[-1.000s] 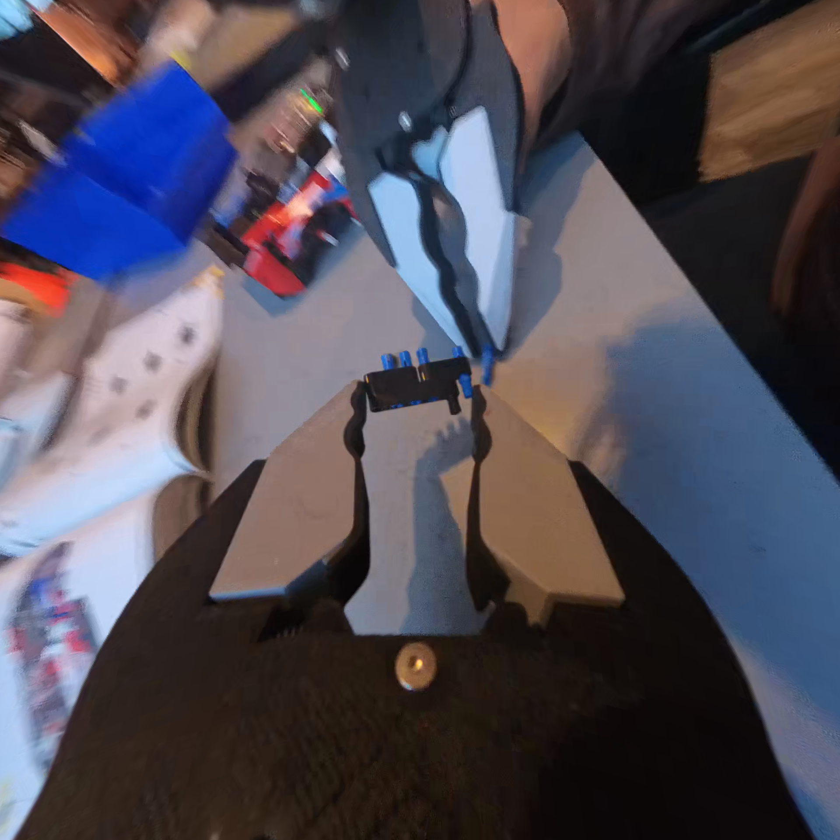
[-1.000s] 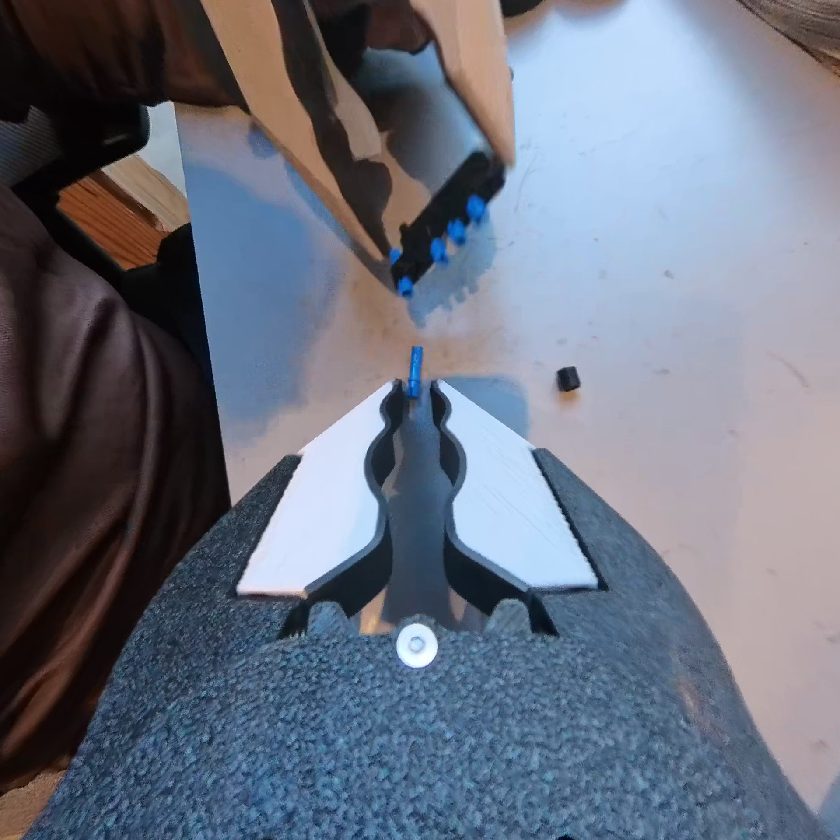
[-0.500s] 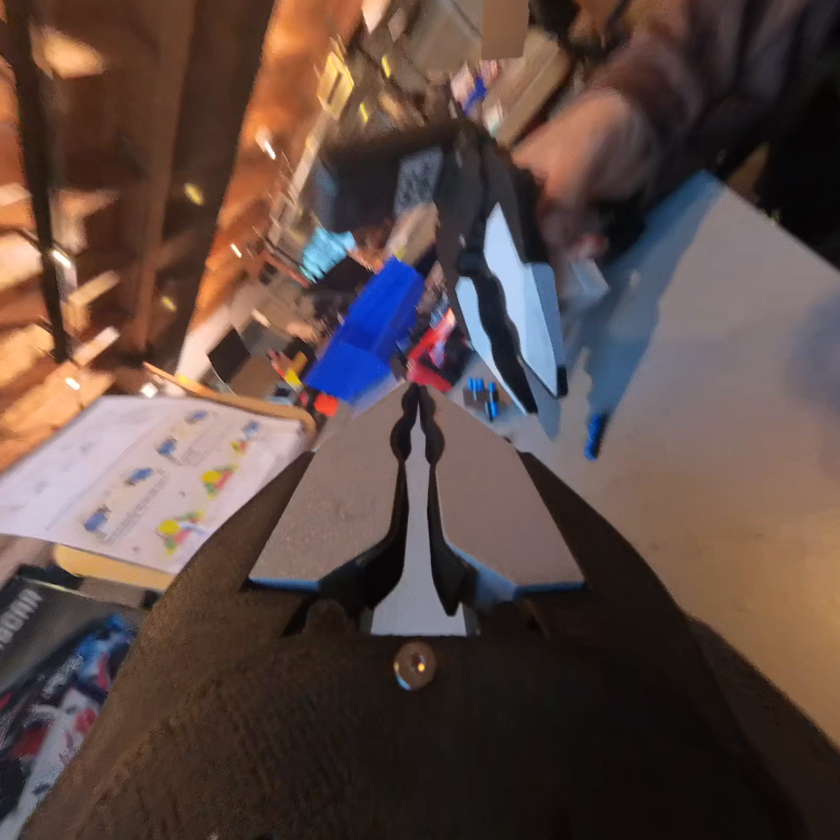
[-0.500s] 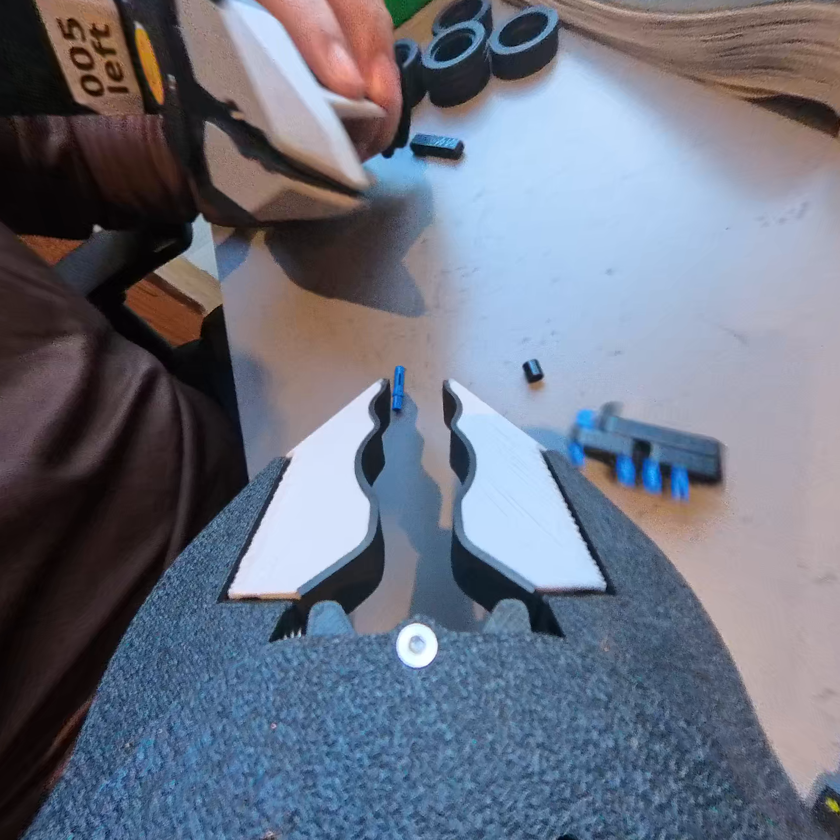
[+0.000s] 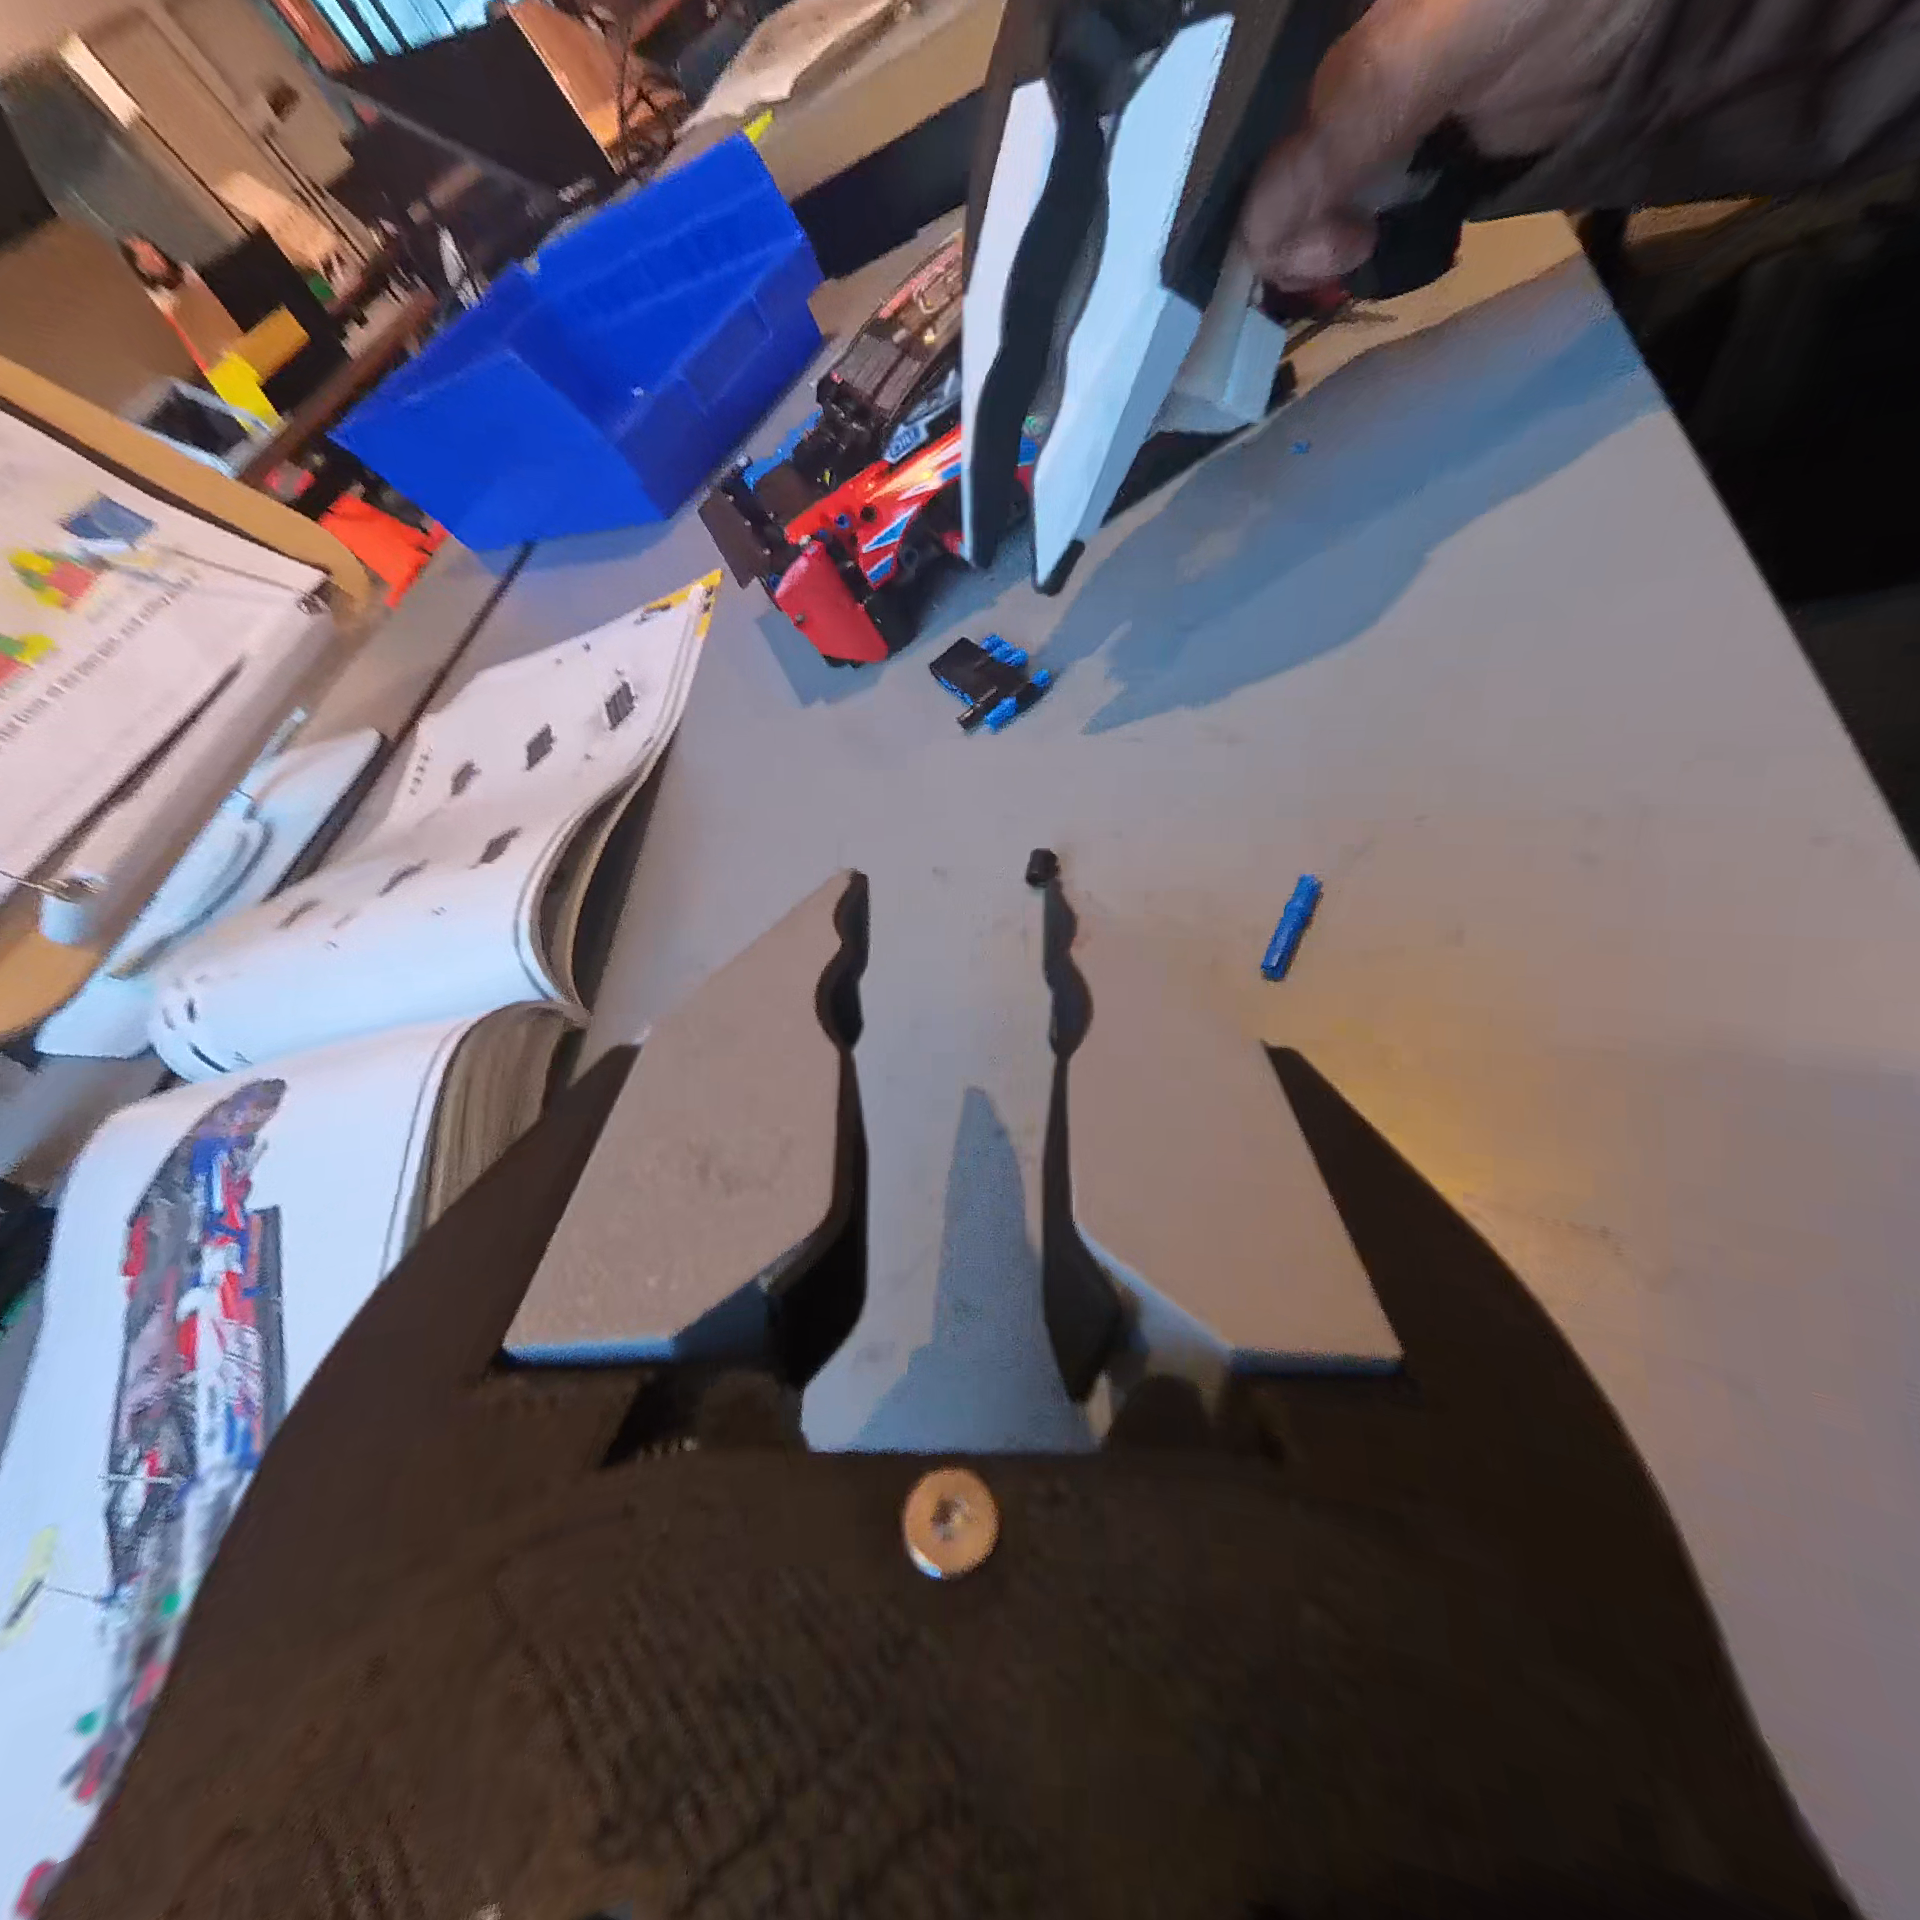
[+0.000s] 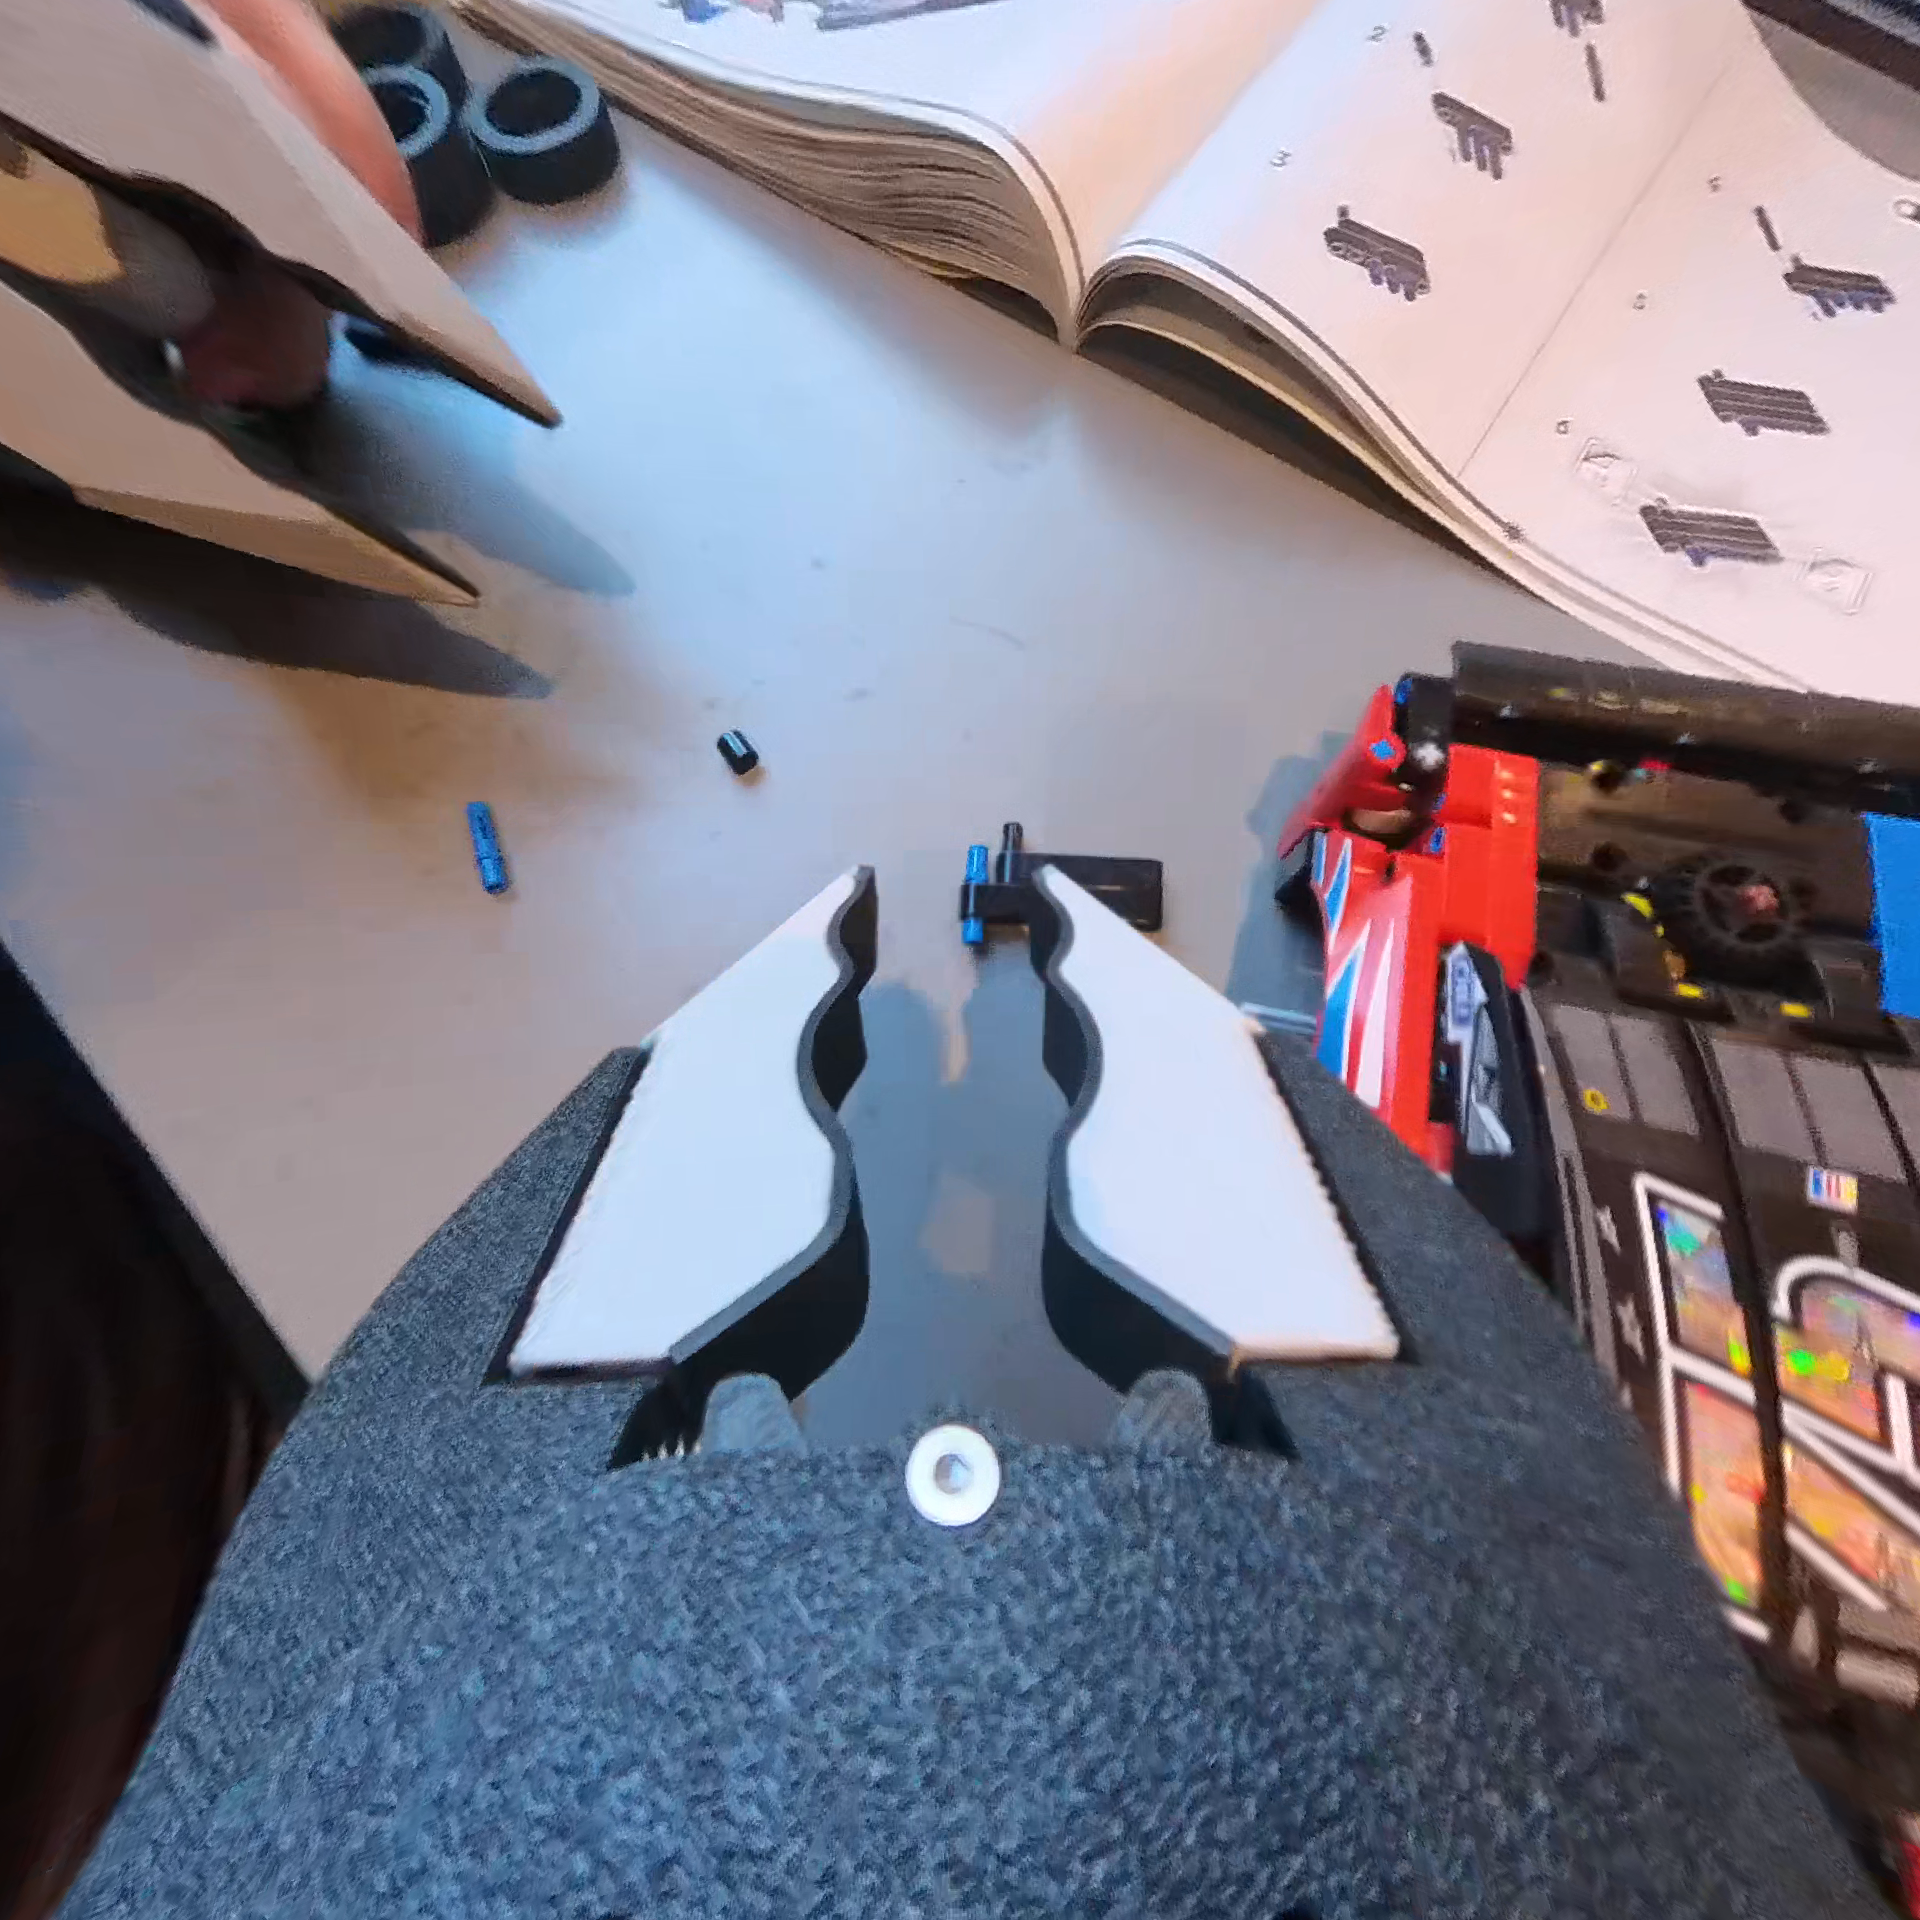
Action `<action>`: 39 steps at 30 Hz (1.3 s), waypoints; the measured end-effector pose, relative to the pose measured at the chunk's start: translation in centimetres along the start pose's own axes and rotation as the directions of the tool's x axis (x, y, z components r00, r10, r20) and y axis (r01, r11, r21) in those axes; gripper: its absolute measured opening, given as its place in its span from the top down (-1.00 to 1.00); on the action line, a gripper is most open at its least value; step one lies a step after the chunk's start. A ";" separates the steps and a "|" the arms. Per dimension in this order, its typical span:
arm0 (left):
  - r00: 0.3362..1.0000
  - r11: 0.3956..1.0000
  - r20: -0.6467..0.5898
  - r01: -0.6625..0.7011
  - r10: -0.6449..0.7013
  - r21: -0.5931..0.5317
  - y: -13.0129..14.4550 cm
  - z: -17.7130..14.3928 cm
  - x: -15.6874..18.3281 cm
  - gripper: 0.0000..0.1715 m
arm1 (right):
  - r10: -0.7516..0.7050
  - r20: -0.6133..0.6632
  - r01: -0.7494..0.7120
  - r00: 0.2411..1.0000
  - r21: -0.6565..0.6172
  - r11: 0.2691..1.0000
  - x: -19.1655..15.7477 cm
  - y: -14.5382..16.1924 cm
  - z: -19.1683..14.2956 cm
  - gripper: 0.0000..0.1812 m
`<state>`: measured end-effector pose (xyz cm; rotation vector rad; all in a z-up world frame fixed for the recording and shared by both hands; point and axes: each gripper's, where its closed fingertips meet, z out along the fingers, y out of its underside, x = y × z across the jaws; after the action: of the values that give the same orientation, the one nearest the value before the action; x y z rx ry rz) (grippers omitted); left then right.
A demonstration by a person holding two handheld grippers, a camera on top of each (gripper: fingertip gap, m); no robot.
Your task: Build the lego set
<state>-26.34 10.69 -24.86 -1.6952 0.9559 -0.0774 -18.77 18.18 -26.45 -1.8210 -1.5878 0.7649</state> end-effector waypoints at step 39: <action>0.852 0.944 -0.415 0.327 -0.318 -0.050 -0.2 0.2 1.2 0.93 | -0.083 -0.053 0.098 0.995 0.437 0.894 -0.2 -3.0 -2.6 0.79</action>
<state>-25.31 10.13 -25.21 -1.8420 0.9608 -0.7008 -18.74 18.10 -22.44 -1.4139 -1.3328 0.9559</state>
